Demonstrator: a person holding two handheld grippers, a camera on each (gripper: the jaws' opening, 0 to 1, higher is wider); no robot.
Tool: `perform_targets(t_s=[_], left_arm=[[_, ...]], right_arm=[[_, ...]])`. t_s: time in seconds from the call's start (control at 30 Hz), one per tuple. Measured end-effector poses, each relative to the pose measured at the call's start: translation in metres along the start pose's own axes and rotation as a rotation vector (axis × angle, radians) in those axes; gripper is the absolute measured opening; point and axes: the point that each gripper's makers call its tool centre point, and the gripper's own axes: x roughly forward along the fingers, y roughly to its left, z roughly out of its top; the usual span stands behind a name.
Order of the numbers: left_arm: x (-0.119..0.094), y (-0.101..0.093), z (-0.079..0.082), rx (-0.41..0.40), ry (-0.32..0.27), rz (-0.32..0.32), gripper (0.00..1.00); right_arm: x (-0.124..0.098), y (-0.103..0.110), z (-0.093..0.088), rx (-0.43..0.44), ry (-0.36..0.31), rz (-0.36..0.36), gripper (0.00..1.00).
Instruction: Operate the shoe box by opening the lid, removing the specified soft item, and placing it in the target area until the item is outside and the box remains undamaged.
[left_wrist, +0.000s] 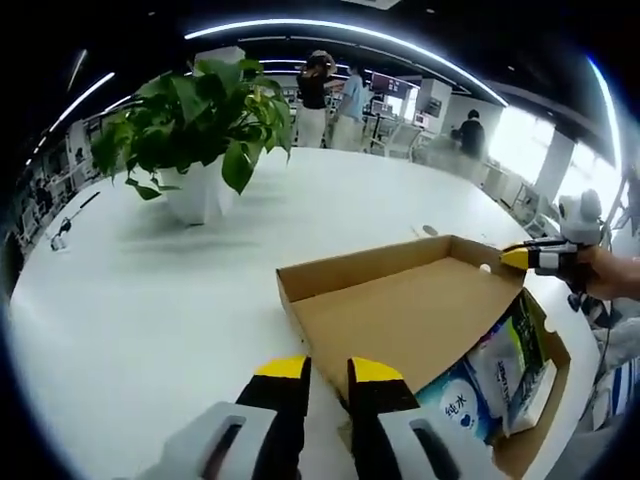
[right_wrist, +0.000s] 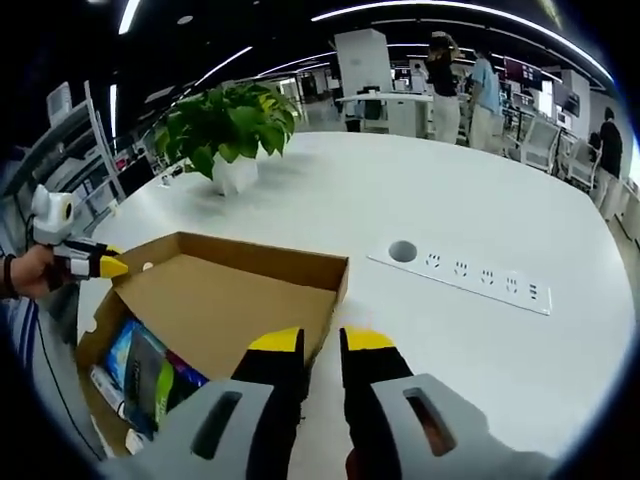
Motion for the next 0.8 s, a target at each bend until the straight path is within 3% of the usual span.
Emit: perform_targets(t_s=[0.47,0.8], left_arm=[[-0.051,-0.009,0.006,-0.03,-0.106,-0.019,0.27],[-0.085,-0.036,0.011,-0.001,-0.169,-0.096,0.39]], right_arm=[[-0.064,-0.014,-0.002,0.036,-0.07,-0.003,0.29],[-0.117,-0.023,-0.021,0.048,-0.086,-0.008,0.44]])
